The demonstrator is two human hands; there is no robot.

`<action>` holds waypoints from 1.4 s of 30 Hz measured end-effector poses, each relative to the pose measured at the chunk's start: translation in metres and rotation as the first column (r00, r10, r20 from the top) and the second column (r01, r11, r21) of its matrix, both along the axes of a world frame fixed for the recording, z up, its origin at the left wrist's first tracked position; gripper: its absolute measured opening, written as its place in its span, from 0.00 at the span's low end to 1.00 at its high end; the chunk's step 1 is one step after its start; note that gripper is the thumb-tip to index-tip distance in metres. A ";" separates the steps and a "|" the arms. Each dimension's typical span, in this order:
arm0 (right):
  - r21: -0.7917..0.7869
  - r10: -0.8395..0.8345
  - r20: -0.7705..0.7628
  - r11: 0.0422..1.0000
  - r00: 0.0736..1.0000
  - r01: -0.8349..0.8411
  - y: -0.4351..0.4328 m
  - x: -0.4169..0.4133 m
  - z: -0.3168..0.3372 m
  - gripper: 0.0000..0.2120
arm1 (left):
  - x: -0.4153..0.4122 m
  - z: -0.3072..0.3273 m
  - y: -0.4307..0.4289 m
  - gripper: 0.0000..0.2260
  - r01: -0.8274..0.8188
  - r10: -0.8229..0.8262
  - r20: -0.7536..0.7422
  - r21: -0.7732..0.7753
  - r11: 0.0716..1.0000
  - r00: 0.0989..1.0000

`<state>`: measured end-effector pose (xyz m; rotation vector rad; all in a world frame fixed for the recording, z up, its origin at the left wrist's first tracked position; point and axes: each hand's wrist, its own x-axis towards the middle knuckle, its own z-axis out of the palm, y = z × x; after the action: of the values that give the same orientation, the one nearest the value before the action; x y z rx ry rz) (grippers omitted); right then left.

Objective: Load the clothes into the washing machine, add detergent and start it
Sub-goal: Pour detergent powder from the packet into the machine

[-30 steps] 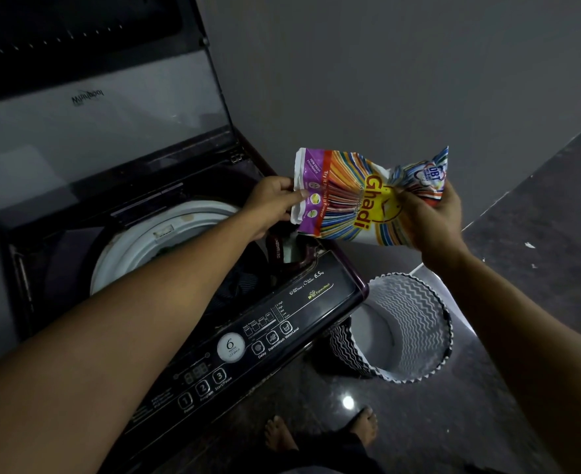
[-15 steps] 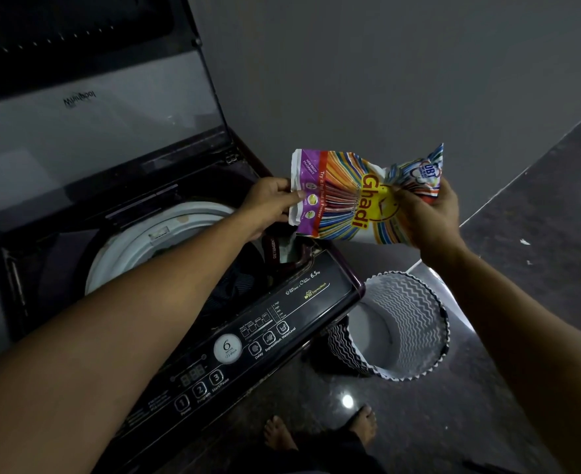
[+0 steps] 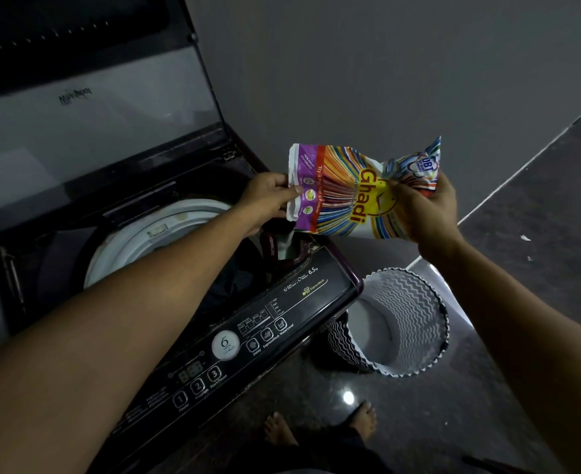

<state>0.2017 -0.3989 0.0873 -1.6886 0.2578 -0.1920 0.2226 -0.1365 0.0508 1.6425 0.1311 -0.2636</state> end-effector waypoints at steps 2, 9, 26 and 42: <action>0.006 0.002 -0.002 1.000 1.000 -0.002 0.001 -0.001 0.001 0.14 | 0.000 -0.002 0.000 0.11 -0.003 0.003 -0.001 -0.001 1.000 1.000; 0.013 0.004 -0.009 1.000 1.000 -0.004 -0.001 -0.003 0.003 0.12 | 0.001 -0.003 -0.001 0.12 0.008 -0.008 -0.008 0.004 1.000 1.000; 0.028 0.019 -0.030 0.999 0.999 -0.019 -0.003 0.001 0.000 0.16 | 0.000 -0.003 -0.001 0.10 0.001 -0.001 -0.015 0.021 1.000 1.000; 0.022 0.041 -0.049 0.999 0.998 -0.040 -0.001 0.002 0.001 0.15 | 0.003 -0.003 0.003 0.11 0.011 -0.011 -0.005 0.040 0.999 1.000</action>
<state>0.2042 -0.4003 0.0886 -1.6778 0.2622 -0.1171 0.2251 -0.1332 0.0481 1.6830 0.1315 -0.2747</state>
